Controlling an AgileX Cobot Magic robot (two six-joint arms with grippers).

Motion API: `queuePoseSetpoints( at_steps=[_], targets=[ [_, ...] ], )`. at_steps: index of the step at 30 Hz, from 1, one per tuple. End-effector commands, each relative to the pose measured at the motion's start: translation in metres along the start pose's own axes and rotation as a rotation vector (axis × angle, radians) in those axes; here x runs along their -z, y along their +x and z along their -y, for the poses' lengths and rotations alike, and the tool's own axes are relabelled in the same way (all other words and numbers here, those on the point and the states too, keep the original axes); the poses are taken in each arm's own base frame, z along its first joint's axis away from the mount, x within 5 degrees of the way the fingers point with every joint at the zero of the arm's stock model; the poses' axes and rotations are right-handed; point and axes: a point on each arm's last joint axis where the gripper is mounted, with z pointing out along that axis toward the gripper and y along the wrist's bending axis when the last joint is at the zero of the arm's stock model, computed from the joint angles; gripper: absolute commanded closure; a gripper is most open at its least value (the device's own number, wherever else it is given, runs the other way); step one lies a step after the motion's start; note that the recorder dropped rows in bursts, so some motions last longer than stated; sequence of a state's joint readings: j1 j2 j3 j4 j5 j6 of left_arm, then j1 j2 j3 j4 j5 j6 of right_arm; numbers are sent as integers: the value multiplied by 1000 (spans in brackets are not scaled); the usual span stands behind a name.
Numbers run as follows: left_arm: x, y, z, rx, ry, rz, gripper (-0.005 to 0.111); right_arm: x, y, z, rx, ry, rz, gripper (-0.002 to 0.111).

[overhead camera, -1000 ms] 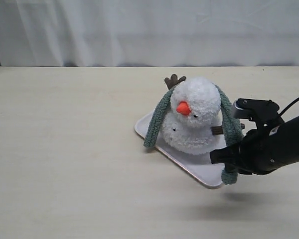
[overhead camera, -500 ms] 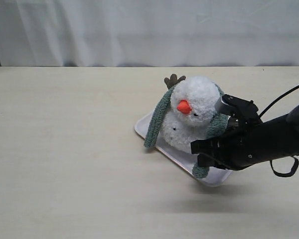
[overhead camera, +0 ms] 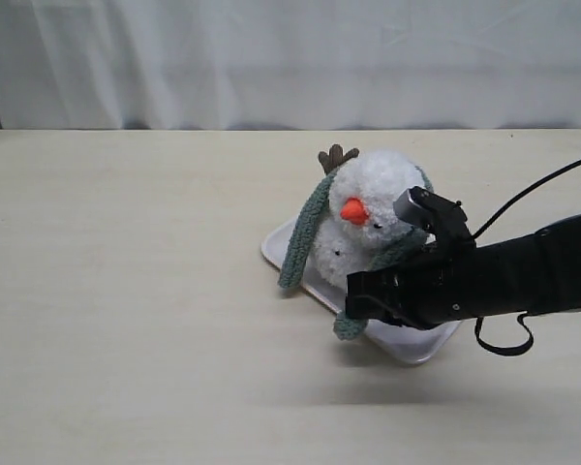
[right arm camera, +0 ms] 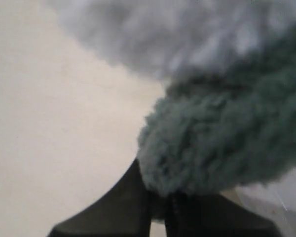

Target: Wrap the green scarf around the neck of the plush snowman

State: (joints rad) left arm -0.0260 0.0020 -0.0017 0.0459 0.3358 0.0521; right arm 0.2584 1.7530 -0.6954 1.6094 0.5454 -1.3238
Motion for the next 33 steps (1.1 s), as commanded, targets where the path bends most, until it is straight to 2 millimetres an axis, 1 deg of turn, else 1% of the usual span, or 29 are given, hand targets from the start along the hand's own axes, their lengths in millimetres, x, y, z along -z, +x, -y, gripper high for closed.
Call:
queuePoseSetpoints(
  at_steps=[1,5,9,10,11,16,20,23,24,27,28,29,30,32,33],
  targets=[
    [0,-1,0,1,-1,11,107,-6,2,3,4,-15,-16,91],
    [0,-1,0,1,-1,11,107,-6,3,-2,16,-68,-27,71],
    [0,-1,0,1,-1,11,107,-5,5,-9,-6,-153,-46,55],
    [0,-1,0,1,-1,11,107,-4,6,-13,-16,-198,-58,52],
    [0,-1,0,1,-1,11,107,-2,8,-24,-21,-314,-86,48],
    [0,-1,0,1,-1,15,107,9,13,-45,-40,-568,-149,47],
    [0,-1,0,1,-1,15,107,13,16,-50,-63,-650,-179,47],
    [0,-1,0,1,-1,15,107,16,16,-56,-19,-661,-166,47],
    [0,-1,0,1,-1,15,107,20,14,-61,18,-674,-135,48],
    [0,-1,0,1,-1,15,107,40,0,-79,154,-711,-4,60],
    [0,-1,0,3,-1,15,107,51,-7,-88,213,-725,46,66],
    [0,-1,0,3,-1,15,107,66,-16,-99,279,-707,111,75],
    [0,-1,0,3,-1,15,107,72,-20,-101,316,-651,156,79],
    [0,-1,0,3,-1,15,107,96,-33,-102,444,-366,308,97],
    [0,-1,0,3,-1,15,107,104,-36,-100,468,-274,349,102]
  ],
)
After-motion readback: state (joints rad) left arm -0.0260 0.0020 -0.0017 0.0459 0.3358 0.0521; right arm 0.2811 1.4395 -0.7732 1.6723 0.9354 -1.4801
